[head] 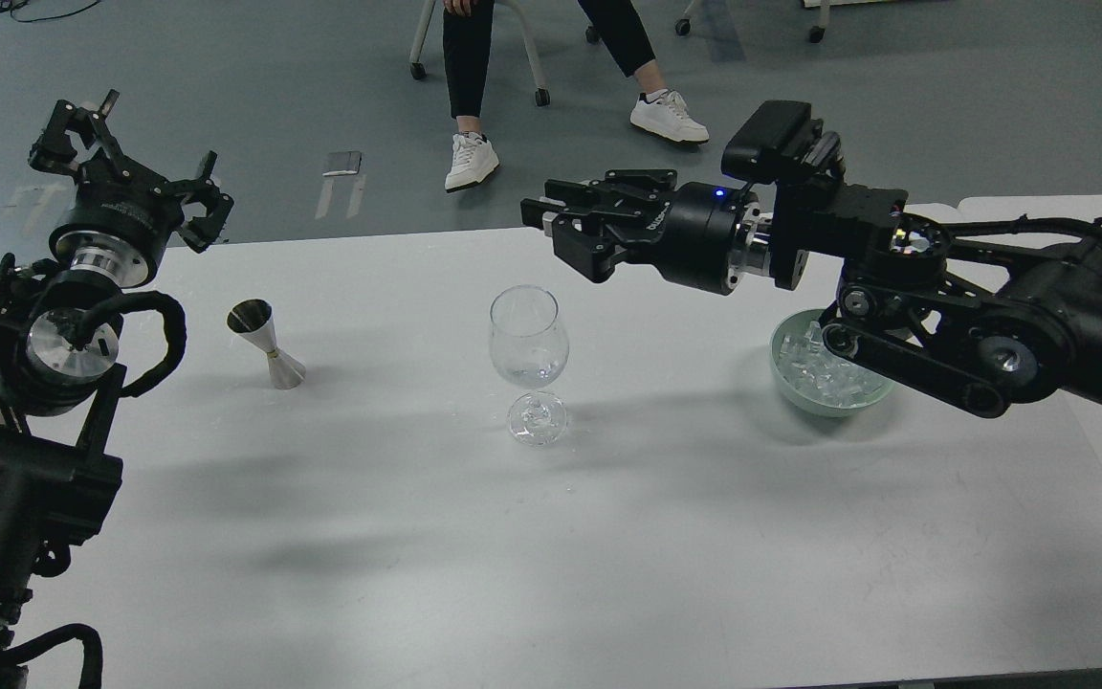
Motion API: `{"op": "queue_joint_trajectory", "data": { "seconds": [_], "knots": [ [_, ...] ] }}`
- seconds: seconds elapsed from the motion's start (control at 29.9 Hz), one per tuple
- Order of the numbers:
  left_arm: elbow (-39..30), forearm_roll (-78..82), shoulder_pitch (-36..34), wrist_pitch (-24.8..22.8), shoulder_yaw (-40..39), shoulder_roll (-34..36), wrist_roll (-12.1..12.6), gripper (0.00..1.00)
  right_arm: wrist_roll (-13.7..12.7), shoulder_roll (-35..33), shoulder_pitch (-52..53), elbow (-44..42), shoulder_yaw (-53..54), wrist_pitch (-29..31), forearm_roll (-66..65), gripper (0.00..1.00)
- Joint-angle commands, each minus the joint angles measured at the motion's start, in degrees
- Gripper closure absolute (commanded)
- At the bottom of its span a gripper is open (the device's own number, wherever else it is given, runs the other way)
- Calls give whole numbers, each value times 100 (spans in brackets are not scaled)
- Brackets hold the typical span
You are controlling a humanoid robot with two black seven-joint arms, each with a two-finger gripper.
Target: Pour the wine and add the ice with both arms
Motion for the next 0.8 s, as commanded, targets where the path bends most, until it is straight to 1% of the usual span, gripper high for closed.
{"op": "queue_joint_trajectory", "data": {
  "seconds": [0.0,0.77],
  "knots": [
    [1,-9,8,0,-8,2,0,4,-7,253,20,-148,-241,1,0,79],
    [10,-9,-9,0,-8,2,-17,4,2,236,-68,-148,-320,-8,17,79]
  ]
}}
